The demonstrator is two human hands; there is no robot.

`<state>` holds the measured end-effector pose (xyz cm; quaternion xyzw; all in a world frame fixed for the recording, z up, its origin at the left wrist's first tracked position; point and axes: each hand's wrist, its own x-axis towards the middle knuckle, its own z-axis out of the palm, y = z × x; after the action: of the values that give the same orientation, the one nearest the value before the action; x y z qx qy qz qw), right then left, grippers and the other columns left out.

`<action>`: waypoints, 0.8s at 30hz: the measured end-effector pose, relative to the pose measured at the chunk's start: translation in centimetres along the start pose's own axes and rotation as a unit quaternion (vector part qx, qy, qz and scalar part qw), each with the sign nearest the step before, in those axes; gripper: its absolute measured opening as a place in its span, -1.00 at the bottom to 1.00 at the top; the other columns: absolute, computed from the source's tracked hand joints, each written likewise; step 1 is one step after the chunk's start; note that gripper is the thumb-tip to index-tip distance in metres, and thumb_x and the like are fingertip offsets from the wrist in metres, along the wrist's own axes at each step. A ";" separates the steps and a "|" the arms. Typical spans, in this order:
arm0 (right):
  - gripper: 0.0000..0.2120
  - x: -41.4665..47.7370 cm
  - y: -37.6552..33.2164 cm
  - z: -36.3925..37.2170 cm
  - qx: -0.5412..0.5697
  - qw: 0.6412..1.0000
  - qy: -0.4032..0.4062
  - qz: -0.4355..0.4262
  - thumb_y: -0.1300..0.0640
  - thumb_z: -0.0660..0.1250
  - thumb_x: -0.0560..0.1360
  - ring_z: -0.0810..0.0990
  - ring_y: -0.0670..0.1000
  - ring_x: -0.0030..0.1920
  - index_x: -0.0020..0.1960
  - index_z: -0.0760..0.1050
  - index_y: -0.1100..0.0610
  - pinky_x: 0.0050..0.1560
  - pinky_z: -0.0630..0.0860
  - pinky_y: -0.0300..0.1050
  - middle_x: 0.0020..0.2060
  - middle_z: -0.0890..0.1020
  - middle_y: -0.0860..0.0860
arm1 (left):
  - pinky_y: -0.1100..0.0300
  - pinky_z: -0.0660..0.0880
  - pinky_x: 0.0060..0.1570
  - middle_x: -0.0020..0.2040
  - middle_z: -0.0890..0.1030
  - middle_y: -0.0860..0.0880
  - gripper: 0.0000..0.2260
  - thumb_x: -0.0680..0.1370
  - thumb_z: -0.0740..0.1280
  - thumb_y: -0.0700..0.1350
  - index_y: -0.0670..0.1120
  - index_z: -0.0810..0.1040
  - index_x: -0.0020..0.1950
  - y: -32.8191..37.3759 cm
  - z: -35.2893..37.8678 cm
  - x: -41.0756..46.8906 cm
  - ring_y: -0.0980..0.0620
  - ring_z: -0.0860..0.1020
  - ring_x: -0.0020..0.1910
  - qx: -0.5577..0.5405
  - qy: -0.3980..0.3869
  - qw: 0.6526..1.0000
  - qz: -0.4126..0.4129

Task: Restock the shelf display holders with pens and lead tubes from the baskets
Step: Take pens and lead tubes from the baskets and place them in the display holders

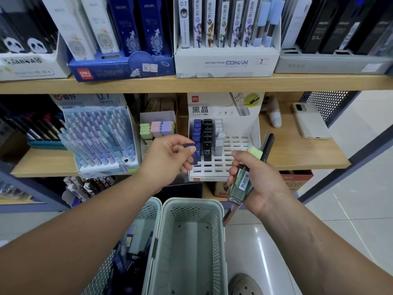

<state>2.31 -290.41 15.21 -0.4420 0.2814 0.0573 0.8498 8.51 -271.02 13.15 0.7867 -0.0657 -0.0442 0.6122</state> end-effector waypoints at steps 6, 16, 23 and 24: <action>-0.84 0.1 -0.5 -0.4 0.012 1.000 -0.001 -0.001 0.27 0.47 0.47 0.49 -0.04 -0.46 -0.23 0.53 0.14 -0.37 0.47 -0.14 -0.40 0.52 0.01 | 0.18 0.59 -0.40 -0.35 0.66 -0.06 -0.86 0.63 0.33 -0.21 0.01 0.62 -0.03 -0.2 0.6 1.3 -0.03 0.65 -0.40 0.023 -0.003 1.000 0.016; -0.86 0.1 -0.6 -0.5 0.018 1.000 -0.007 -0.003 0.27 0.47 0.47 0.49 -0.04 -0.46 -0.18 0.51 0.16 -0.39 0.47 -0.16 -0.41 0.52 0.01 | 0.14 0.58 -0.39 -0.34 0.66 -0.08 -0.89 0.64 0.33 -0.21 -0.04 0.62 -0.01 -0.5 0.6 1.4 -0.04 0.64 -0.40 0.029 -0.004 0.999 0.017; -0.87 0.2 -0.6 -0.8 0.015 1.000 -0.006 -0.003 0.27 0.48 0.46 0.50 -0.05 -0.46 -0.19 0.53 0.15 -0.40 0.49 -0.16 -0.40 0.53 0.01 | 0.27 0.56 -0.35 -0.35 0.65 0.02 -0.80 0.60 0.38 -0.18 0.14 0.65 -0.07 -0.3 1.0 1.1 0.12 0.61 -0.40 0.100 0.018 0.993 0.062; -0.86 0.2 -0.6 -0.9 0.014 1.000 -0.007 -0.003 0.26 0.48 0.46 0.50 -0.05 -0.46 -0.19 0.53 0.15 -0.40 0.49 -0.16 -0.40 0.54 0.01 | 0.33 0.56 -0.28 -0.33 0.64 0.05 -0.82 0.59 0.40 -0.18 0.13 0.66 -0.05 -0.3 1.0 1.0 0.14 0.61 -0.38 0.135 0.031 0.986 0.094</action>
<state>2.28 -291.51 15.17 -0.4304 0.2747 0.0544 0.8581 9.39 -272.04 12.61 0.8535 -0.1261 0.0471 0.5034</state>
